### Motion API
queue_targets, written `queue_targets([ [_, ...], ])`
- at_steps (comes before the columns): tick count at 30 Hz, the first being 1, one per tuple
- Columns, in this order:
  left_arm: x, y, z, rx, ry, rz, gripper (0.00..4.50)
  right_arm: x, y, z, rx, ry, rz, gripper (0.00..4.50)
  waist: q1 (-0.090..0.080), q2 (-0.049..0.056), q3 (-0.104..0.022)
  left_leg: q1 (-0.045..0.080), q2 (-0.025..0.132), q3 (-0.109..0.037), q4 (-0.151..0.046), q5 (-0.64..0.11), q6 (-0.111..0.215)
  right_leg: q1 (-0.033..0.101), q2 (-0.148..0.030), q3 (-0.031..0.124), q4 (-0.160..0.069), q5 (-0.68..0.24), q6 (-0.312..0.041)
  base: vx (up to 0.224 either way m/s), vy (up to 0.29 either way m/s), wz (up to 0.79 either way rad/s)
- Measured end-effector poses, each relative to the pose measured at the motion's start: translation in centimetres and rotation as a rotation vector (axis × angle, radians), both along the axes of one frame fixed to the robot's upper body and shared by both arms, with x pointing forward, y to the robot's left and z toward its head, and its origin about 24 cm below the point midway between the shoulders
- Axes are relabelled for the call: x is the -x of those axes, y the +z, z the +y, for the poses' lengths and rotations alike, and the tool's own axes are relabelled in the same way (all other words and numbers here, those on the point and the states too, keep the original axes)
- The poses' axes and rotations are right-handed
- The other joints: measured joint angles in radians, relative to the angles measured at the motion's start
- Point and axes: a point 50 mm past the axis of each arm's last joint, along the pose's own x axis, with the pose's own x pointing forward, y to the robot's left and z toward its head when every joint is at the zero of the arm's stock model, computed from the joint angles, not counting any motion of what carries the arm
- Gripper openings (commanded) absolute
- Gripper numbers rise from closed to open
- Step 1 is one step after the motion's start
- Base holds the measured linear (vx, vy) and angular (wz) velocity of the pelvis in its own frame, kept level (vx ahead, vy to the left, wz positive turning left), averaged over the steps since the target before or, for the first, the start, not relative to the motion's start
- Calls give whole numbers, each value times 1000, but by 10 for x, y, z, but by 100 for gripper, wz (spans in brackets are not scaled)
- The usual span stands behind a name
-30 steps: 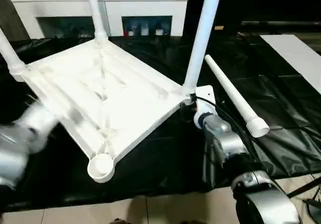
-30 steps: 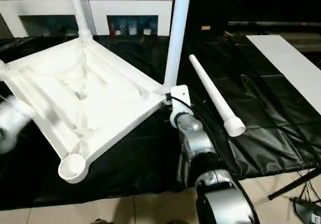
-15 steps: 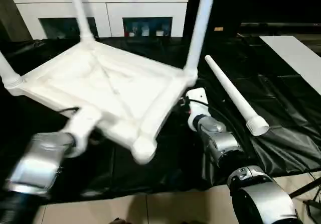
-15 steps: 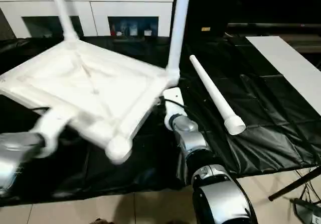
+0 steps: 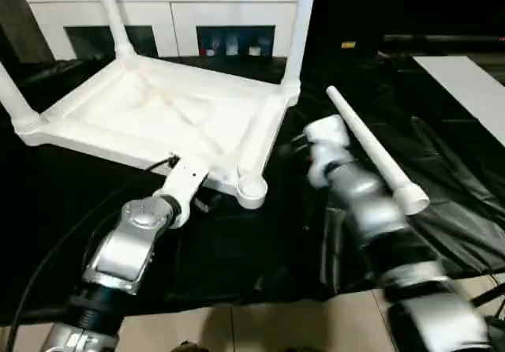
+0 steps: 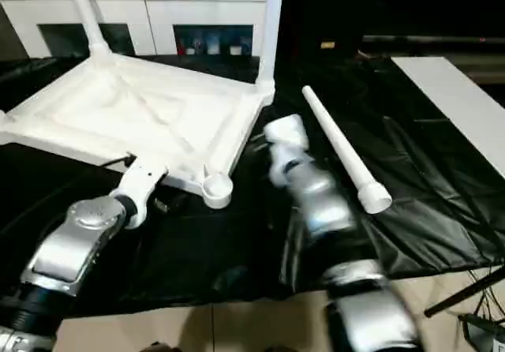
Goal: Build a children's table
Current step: Rotate table base, then pick table leg
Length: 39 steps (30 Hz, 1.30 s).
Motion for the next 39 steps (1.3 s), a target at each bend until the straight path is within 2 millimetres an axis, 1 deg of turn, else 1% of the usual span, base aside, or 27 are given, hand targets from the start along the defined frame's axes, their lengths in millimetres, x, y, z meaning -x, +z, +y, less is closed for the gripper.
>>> queue_targets([
  [1, 5, 4, 0, 11, -61, 6, 450, -1, 1, -9, 25, -25, 33, 426, 0, 0, 0, 0, 0, 0, 0, 0, 0, -1, 0, 0, 1, -1, 1, 0, 0, 0],
  [2, 12, 8, 0, 11, -134, 18, 450, -3, 5, -25, 53, -71, 52, 443, -1, 1, 1, 0, 0, 0, 0, 0, 0, -1, 0, 0, 0, -1, 1, 0, 0, 0],
  [4, 22, 10, 5, 1, -223, 55, 450, -9, 17, -44, 81, -124, 66, 443, -5, 5, 3, 0, 0, 0, 0, 0, 0, -1, 0, 0, 1, -1, 0, 0, 0, 0],
  [5, 27, 11, 7, -1, -263, 76, 450, -12, 26, -56, 91, -157, 69, 443, -7, 6, 3, 0, 0, 1, 0, 0, 0, -2, 0, 1, 1, -1, 0, 0, 0, 0],
  [8, 31, 18, 4, 26, -330, 76, 450, -17, 41, -75, 109, -176, 97, 443, -6, 6, 3, 1, 0, 1, 0, 0, 0, -1, 1, 1, 1, -1, 0, 0, 0, 0],
  [10, 30, 26, -2, 50, -368, 62, 450, -18, 40, -80, 116, -159, 161, 443, -6, 6, 3, 2, 0, 1, 1, 0, 0, 0, 1, 1, 2, -1, 0, 0, 0, 0],
  [12, 29, 37, -9, 72, -416, 33, 450, -15, 32, -87, 100, -158, 241, 443, -5, 6, 3, 2, 0, 1, 1, 0, 0, 0, 0, 1, 2, -1, -1, 0, 0, 0],
  [14, 30, 43, -12, 89, -437, 17, 450, -10, 20, -88, 60, -149, 315, 443, -5, 7, 3, 2, 0, 1, 3, 0, 0, 0, 0, 1, 3, 0, -2, 0, 0, 0],
  [16, 30, 43, -13, 100, -439, 22, 450, -6, 12, -90, 41, -148, 366, 443, -5, 7, 3, 1, 0, 1, 4, 0, 0, 0, 0, 1, 5, 0, -2, 0, 0, 0],
  [18, 29, 45, -15, 105, -443, 18, 450, -6, 12, -93, 40, -155, 380, 443, -5, 7, 3, 1, 1, 0, 7, 0, 0, -1, 0, 1, 8, -1, -2, 0, 0, 0],
  [20, 26, 50, -17, 105, -451, 0, 450, -4, 9, -100, 79, -186, 394, 443, -4, 7, 3, 2, 1, 0, 9, 0, 0, 0, 0, 1, 9, -1, -2, 0, 0, 0],
  [27, 26, 50, -15, 107, -449, 10, 450, 6, -8, -112, 114, -242, 474, 443, -5, 8, 4, 2, 1, 0, 10, 0, 0, -1, 0, 1, 11, -3, 1, 0, 0, 0],
  [29, 26, 50, -15, 103, -447, 12, 450, 7, -8, -116, 120, -258, 479, 443, -5, 8, 4, 2, 1, 0, 10, 0, 0, -1, 0, 0, 12, -3, 1, 0, 0, 0],
  [31, 26, 50, -14, 101, -445, 12, 450, 9, -8, -121, 124, -270, 482, 417, -5, 8, 4, 2, 1, 0, 10, 0, 0, -1, 0, 0, 12, -3, 1, 0, 0, 0],
  [32, 26, 50, -14, 99, -444, 12, 450, 9, -8, -122, 124, -273, 483, 417, -5, 8, 4, 2, 1, -1, 10, 0, 0, 0, 0, 0, 12, -3, 1, 0, 0, 0],
  [35, 26, 50, -14, 96, -444, 12, 450, 9, -7, -122, 110, -279, 487, 385, -6, 8, 4, 2, 1, -1, 10, 0, 0, 0, 0, 0, 12, -2, 0, 0, 0, 0],
  [36, 26, 50, -13, 95, -444, 12, 450, 9, -7, -123, 108, -280, 487, 385, -5, 8, 4, 2, 1, -1, 10, 0, 0, 0, 0, 0, 11, 0, -2, 0, 0, 0],
  [39, 26, 50, -13, 93, -443, 14, 450, 9, -7, -123, 106, -282, 489, 355, -5, 8, 4, 2, 1, -1, 10, 0, 0, 0, 0, 0, 11, 0, -3, 0, 0, 0],
])
